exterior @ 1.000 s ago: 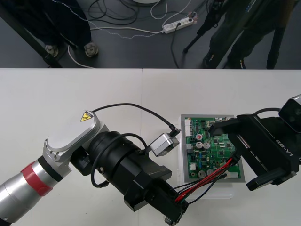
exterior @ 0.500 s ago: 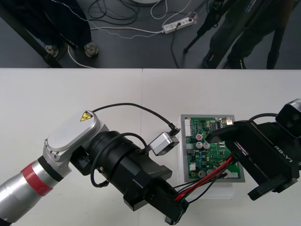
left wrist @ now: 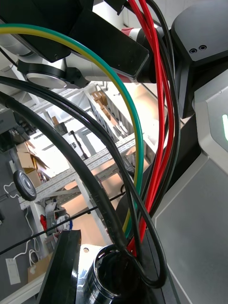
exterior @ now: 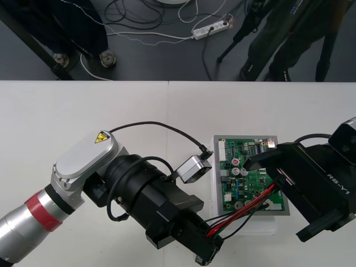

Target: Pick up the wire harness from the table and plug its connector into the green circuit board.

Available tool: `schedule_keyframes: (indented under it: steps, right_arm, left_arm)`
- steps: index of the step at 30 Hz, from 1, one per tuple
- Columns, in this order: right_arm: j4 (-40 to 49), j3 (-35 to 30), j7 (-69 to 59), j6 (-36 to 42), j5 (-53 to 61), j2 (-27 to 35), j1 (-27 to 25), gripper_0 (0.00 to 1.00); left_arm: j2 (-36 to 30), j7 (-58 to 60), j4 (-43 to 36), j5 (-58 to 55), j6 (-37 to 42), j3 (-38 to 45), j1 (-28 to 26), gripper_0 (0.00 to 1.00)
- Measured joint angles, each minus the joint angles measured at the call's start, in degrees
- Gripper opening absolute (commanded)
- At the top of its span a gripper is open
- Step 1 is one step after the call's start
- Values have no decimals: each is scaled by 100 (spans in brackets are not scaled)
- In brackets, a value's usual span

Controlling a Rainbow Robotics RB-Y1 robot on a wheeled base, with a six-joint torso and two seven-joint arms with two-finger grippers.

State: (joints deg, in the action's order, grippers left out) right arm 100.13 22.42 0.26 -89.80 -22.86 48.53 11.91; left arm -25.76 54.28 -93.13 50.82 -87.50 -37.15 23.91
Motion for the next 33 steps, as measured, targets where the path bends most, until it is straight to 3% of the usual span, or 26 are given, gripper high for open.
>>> schedule_keyframes:
  steps: [3,5,7,9,14,26,33]
  right_arm:
    - [0,0,0,0,0,0,0,100]
    - [0,0,0,0,0,0,0,72]
    - [0,0,0,0,0,1,0,54]
    - [1,0,0,0,0,1,0,42]
    - [14,0,0,0,0,1,0,26]
    - [23,0,0,0,0,2,-1,0]
    - [23,0,0,0,0,3,-1,0]
  left_arm:
    - [0,0,0,0,0,0,0,0]
    - [0,0,0,0,0,0,0,0]
    - [0,0,0,0,0,0,0,0]
    - [0,0,0,0,0,0,0,0]
    - [0,0,0,0,0,0,0,0]
    - [0,0,0,0,0,0,0,0]
    - [0,0,0,0,0,0,0,1]
